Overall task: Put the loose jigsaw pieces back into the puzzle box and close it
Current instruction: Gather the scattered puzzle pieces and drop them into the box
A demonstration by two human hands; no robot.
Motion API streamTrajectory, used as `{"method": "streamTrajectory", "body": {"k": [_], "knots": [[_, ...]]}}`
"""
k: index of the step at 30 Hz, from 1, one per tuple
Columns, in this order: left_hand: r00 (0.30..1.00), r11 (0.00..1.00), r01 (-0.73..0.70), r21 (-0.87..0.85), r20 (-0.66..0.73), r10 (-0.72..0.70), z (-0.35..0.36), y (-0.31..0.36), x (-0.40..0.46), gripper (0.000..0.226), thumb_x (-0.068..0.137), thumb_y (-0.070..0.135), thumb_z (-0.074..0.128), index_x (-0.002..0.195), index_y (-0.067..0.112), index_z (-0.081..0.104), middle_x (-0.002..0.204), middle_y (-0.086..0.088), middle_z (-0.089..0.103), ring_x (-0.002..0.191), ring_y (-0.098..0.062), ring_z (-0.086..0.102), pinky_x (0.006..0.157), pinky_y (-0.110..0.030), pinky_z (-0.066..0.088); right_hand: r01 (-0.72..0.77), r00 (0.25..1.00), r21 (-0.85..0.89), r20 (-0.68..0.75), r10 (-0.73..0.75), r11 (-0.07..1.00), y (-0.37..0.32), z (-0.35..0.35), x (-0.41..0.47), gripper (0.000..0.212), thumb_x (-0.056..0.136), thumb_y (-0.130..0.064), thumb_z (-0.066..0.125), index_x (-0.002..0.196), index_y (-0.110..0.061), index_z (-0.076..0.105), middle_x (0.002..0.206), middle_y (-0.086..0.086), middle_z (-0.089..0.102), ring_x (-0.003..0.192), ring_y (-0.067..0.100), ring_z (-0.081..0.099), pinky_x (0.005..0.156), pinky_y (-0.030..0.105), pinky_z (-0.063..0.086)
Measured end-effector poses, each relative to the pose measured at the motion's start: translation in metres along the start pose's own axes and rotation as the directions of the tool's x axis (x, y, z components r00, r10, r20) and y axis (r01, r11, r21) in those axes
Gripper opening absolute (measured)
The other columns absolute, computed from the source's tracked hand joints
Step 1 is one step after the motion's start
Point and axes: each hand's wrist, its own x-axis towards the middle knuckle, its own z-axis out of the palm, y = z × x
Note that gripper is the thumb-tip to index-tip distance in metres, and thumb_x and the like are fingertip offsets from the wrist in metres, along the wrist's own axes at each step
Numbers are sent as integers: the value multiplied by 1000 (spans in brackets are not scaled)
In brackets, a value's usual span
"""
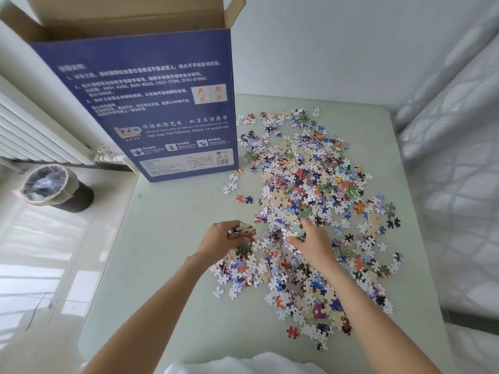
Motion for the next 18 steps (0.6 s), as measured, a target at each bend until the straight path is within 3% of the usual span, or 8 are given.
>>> {"method": "streamTrajectory", "body": {"k": [6, 8, 11, 15, 18], "knots": [[965, 979, -202, 17, -167, 202, -58, 31, -10, 29, 79, 31, 72, 106, 22, 68, 92, 9, 68, 73, -9, 60, 57, -7, 39, 154, 987, 2, -56, -153, 988, -33, -30, -1, 67, 87, -36, 62, 141, -10, 34, 101, 1, 61, 48, -4, 31, 50, 14, 36], [931, 959, -279, 43, -233, 281, -87, 48, -15, 30, 79, 34, 71, 106, 22, 68, 95, 9, 69, 78, -9, 61, 62, -10, 42, 231, 971, 33, -77, -228, 972, -49, -45, -1, 65, 84, -37, 64, 139, -12, 39, 95, -5, 61, 51, -5, 37, 54, 14, 39], [875, 925, -376, 60, -306, 375, -129, 74, -18, 27, 79, 31, 71, 103, 21, 69, 96, 9, 69, 80, -6, 63, 66, -13, 46, 355, 931, 67, -116, -346, 932, -76, -71, 2, 61, 78, -42, 67, 130, -15, 48, 108, -4, 65, 70, 0, 58, 66, 16, 47], [801, 885, -452, 112, -385, 458, -195, 112, -18, 23, 80, 23, 71, 103, 22, 69, 91, 12, 69, 79, -7, 66, 68, -21, 52, 504, 854, 67, -183, -486, 861, -127, -113, 6, 53, 78, -36, 70, 122, -12, 54, 102, -8, 65, 42, -1, 47, 48, 11, 40], [709, 846, -515, 138, -487, 511, -246, 139, -13, 23, 80, 22, 72, 102, 26, 68, 88, 16, 67, 79, -1, 65, 70, -20, 51, 591, 792, 92, -253, -555, 801, -168, -145, 9, 49, 75, -34, 73, 116, -12, 57, 96, -12, 64, 59, -3, 56, 59, 10, 44]]}}
